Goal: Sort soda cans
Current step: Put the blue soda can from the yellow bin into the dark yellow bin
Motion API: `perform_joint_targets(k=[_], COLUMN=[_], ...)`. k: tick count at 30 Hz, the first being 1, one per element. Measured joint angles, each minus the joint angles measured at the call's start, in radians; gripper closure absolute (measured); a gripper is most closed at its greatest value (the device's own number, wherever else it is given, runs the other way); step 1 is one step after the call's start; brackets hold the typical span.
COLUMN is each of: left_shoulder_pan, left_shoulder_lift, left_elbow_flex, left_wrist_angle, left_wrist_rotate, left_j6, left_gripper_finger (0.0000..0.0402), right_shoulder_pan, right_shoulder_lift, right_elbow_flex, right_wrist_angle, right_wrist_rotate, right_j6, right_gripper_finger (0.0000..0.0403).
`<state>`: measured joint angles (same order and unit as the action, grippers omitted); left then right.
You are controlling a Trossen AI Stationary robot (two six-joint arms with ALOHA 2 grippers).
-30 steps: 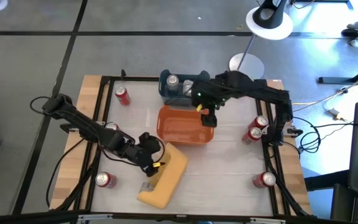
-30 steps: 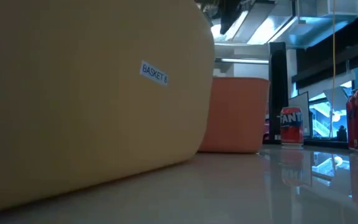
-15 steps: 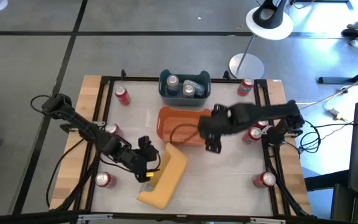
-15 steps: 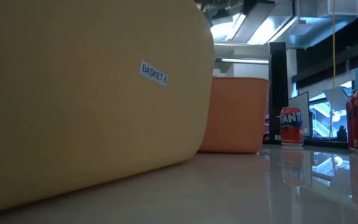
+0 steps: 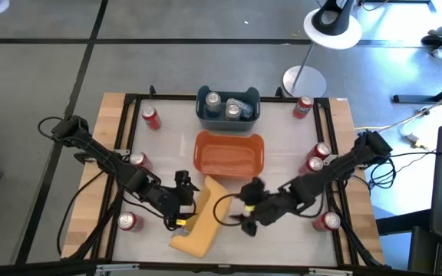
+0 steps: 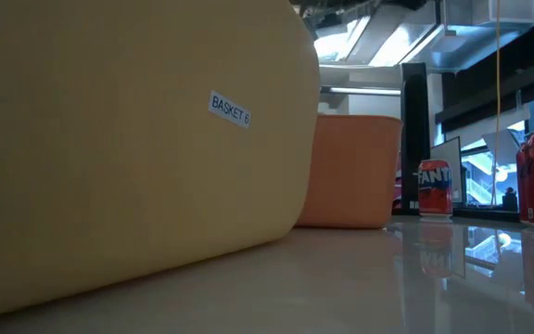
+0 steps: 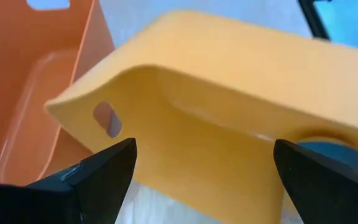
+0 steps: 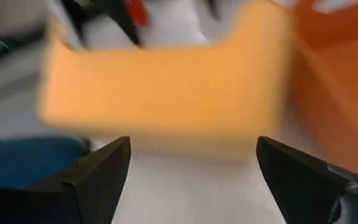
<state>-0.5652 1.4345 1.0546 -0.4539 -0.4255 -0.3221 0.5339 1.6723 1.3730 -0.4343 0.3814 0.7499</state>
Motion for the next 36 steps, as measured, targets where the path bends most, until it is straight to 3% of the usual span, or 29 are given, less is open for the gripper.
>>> perform_joint_targets(k=[2, 5, 8, 22, 36], left_shoulder_pan=[0.000, 0.000, 0.002, 0.037, 0.044], left_shoulder_lift=[0.001, 0.001, 0.001, 0.011, 0.026], left_elbow_flex=[0.000, 0.000, 0.000, -0.001, 0.001], left_wrist_angle=[0.031, 0.070, 0.092, 0.212, 0.209], left_wrist_rotate=[0.000, 0.002, 0.010, 0.008, 0.009], left_j6=[0.020, 0.051, 0.066, 0.076, 0.099], left_gripper_finger=[0.0034, 0.0034, 0.0034, 0.0034, 0.0034], right_shoulder_pan=[-0.002, -0.003, -0.004, -0.004, 0.003], right_shoulder_lift=[0.025, 0.060, 0.077, 0.153, 0.159], right_elbow_flex=[-0.059, -0.110, -0.123, -0.118, -0.123], right_wrist_angle=[0.155, 0.311, 0.388, 0.363, 0.257], right_wrist_rotate=[0.004, 0.089, 0.123, 0.149, 0.204], right_j6=[-0.019, -0.030, -0.045, -0.058, -0.022], right_gripper_finger=[0.0056, 0.0056, 0.0056, 0.0056, 0.0056])
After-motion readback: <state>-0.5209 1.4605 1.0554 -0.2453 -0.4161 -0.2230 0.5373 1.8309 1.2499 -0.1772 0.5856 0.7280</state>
